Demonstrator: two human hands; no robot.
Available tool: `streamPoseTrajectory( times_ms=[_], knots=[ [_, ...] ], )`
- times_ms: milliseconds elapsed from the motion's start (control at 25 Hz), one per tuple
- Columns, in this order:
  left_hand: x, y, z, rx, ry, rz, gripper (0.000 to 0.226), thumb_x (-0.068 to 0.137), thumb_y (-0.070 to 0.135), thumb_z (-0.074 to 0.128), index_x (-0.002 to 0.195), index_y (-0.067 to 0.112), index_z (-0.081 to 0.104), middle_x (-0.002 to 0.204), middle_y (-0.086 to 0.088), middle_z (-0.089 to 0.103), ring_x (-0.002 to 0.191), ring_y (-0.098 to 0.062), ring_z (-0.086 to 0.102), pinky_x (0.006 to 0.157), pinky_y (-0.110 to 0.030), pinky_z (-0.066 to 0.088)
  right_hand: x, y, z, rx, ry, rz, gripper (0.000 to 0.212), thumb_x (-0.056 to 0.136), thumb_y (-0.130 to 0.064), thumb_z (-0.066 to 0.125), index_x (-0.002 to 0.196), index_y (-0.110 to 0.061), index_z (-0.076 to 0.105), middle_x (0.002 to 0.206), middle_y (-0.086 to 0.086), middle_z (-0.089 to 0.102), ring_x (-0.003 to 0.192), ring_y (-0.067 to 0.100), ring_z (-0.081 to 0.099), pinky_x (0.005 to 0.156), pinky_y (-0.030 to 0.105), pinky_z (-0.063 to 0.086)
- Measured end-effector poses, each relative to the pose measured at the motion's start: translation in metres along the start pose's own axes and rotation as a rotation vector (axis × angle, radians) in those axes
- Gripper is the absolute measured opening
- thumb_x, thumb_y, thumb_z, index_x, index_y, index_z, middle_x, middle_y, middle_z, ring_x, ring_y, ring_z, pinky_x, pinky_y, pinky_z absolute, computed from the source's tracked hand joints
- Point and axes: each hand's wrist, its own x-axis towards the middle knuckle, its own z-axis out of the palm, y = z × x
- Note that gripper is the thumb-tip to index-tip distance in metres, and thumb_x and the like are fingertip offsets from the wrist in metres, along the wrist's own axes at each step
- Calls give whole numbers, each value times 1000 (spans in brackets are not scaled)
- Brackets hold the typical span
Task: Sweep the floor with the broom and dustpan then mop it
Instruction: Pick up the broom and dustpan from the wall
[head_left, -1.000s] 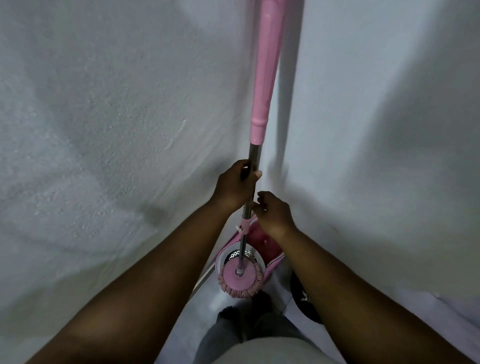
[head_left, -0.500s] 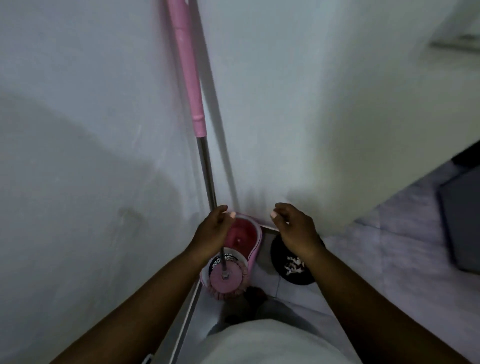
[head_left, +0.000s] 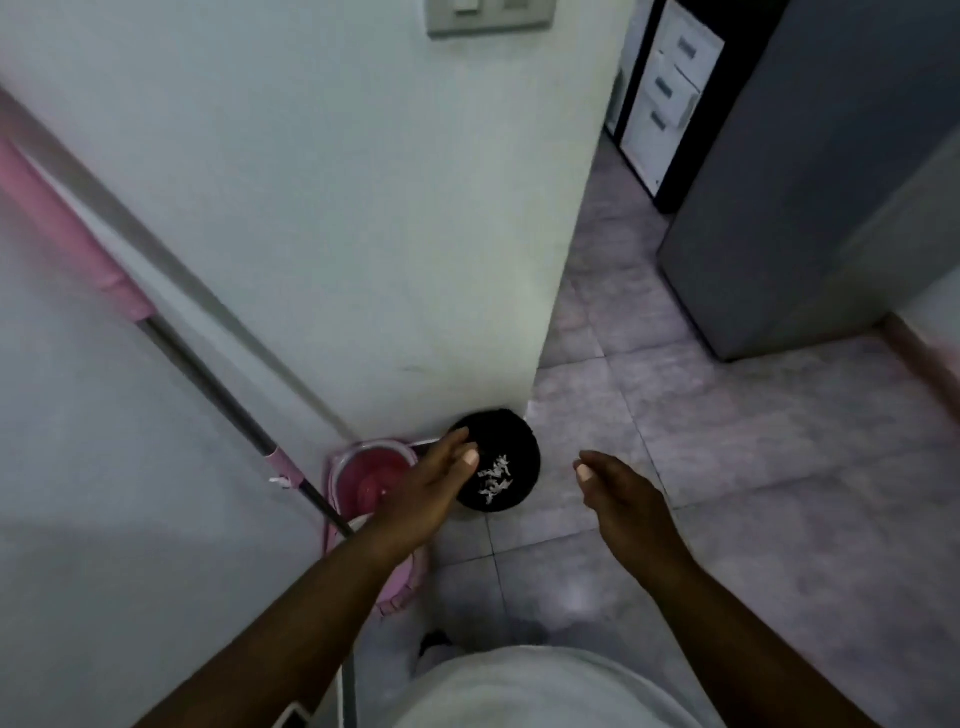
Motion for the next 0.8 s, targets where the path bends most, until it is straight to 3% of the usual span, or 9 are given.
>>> streamPoseTrajectory(
  times_ms=[80, 160, 200, 280, 360, 560, 640, 800],
  knots=[
    [-1, 9, 28, 49, -59, -4, 62, 89, 55, 47, 146, 31, 42, 143, 13, 48, 132, -5, 43, 108, -20, 36, -17, 28, -30, 25, 55, 54, 41, 93, -51, 52, 128, -32, 59, 120, -13, 65, 108, 6, 62, 93, 29, 50],
    [3, 19, 62, 68, -97, 2, 58, 91, 52, 49, 145, 31, 45, 139, 15, 51, 128, -2, 46, 97, -6, 38, -32, 56, -62, 68, 99, 112, 43, 92, -53, 51, 129, -32, 58, 124, -11, 64, 111, 9, 62, 99, 37, 50],
    [7, 25, 85, 70, -116, 4, 52, 93, 48, 50, 143, 33, 46, 138, 14, 52, 127, -1, 47, 97, -5, 37, -39, 71, -81, 86, 121, 140, 44, 92, -54, 51, 129, -32, 58, 125, -10, 64, 111, 10, 62, 100, 39, 49],
    [17, 37, 137, 114, -189, 19, 48, 89, 52, 49, 135, 41, 47, 137, 12, 55, 127, -2, 47, 108, -18, 35, -54, 99, -122, 117, 181, 185, 46, 90, -56, 50, 129, -32, 57, 126, -10, 63, 113, 12, 61, 100, 41, 49],
    [30, 52, 191, 175, -275, 24, 56, 81, 61, 47, 134, 43, 43, 136, 11, 56, 129, -3, 48, 112, -25, 33, -66, 126, -167, 170, 261, 229, 49, 89, -56, 49, 130, -31, 57, 128, -7, 63, 113, 13, 61, 101, 43, 48],
    [57, 81, 297, 274, -493, 55, 57, 72, 82, 44, 125, 62, 40, 130, 29, 55, 121, 18, 45, 100, -12, 34, -86, 170, -263, 331, 449, 301, 46, 88, -56, 51, 126, -33, 58, 125, -6, 65, 104, 5, 64, 98, 41, 51],
    [66, 89, 336, 292, -566, 46, 54, 72, 81, 45, 123, 63, 42, 129, 30, 55, 120, 17, 46, 100, -14, 35, -90, 181, -297, 399, 546, 307, 43, 87, -57, 53, 123, -36, 59, 124, -8, 65, 103, 5, 65, 97, 43, 52],
    [90, 102, 404, 328, -691, 13, 47, 79, 68, 50, 125, 58, 46, 131, 24, 58, 120, 11, 51, 88, -7, 43, -89, 198, -355, 476, 698, 309, 70, 72, -75, 49, 127, -33, 58, 124, -9, 65, 105, 5, 64, 99, 42, 50]
  ],
)
